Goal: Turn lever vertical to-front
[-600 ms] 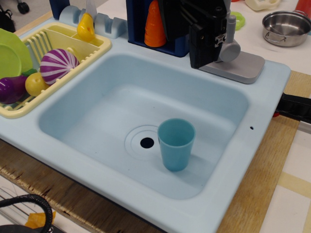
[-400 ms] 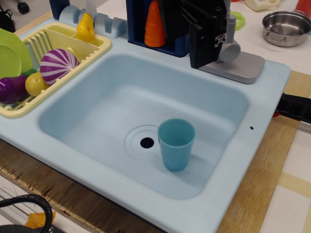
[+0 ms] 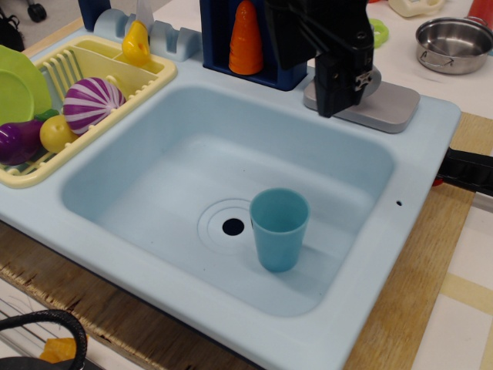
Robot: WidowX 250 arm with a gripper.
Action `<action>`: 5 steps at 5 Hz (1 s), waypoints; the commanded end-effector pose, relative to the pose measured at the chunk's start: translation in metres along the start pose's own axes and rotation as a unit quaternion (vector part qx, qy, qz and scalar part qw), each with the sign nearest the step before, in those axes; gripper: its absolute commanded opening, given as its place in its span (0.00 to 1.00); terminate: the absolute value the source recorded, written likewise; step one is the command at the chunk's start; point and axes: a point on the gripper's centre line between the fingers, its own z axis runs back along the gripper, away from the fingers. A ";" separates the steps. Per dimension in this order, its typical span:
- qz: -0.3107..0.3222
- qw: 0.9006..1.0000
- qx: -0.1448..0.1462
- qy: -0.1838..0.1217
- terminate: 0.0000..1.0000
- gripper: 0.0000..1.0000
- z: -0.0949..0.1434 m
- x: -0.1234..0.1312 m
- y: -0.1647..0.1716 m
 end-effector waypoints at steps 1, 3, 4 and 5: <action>-0.024 0.998 0.020 -0.053 0.00 1.00 0.013 0.023 0.006; -0.038 0.995 0.035 -0.086 0.00 1.00 0.014 0.046 0.005; -0.040 0.994 0.034 -0.094 0.00 1.00 0.009 0.056 0.006; -0.040 0.995 0.034 -0.090 0.00 1.00 0.008 0.061 0.008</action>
